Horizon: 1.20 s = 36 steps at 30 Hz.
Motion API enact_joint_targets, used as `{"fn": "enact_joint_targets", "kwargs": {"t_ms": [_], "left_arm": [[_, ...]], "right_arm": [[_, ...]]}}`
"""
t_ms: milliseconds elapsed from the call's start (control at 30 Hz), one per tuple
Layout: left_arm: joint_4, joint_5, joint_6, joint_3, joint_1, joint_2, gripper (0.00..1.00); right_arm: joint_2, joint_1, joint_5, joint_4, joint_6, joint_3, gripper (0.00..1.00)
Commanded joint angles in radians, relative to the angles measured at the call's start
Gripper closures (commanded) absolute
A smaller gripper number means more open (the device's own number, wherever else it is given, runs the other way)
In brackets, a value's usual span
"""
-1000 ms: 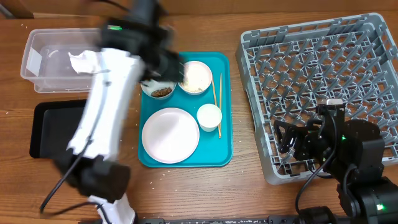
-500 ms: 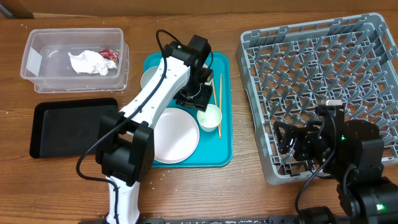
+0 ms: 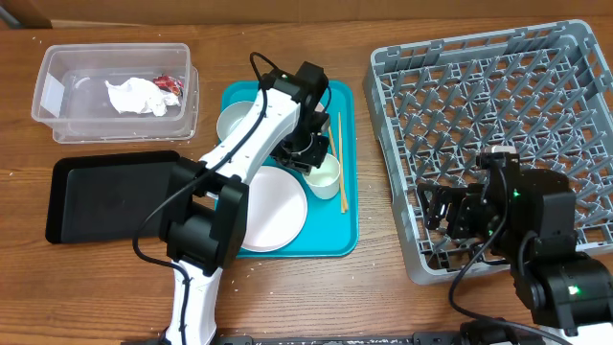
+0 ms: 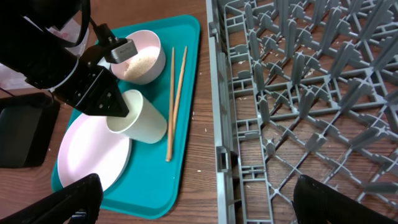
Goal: Sort waste into correct bins and load items into the dishwasher
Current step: 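Grasp the white paper cup on the teal tray with left gripper, then pass the paper cup from left gripper to right gripper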
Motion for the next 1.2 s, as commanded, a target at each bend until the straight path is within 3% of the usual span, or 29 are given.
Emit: {"fn": "enact_joint_targets", "kwargs": {"t_ms": [0,100,233,400,533,800,1167], "left_arm": [[-0.013,0.019,-0.034,0.005,0.002,0.012,0.96],[-0.085,0.084,-0.014,0.064,0.023,0.012,0.96],[-0.241,0.269,0.101,0.211,0.079,0.012,0.96],[-0.432,0.756,0.356,0.377,0.198,0.012,0.96],[-0.431,0.955,0.361,0.375,0.254,0.004,0.96],[-0.431,1.191,0.360,0.371,0.227,0.004,0.96],[-0.431,1.216,0.307,0.371,0.151,0.001,0.96]], "right_arm": [[-0.002,0.003,-0.002,0.018,0.005,0.021,0.00],[-0.002,0.003,-0.039,0.056,0.063,0.021,0.00],[0.006,0.003,-0.135,0.119,0.114,0.021,0.00],[0.082,0.003,-0.367,0.226,0.071,0.020,0.00],[0.168,0.003,-0.567,0.369,0.048,0.020,0.00],[0.321,0.003,-0.821,0.624,0.049,0.020,0.03],[0.381,-0.035,-0.829,0.768,0.045,0.020,0.04]]}}
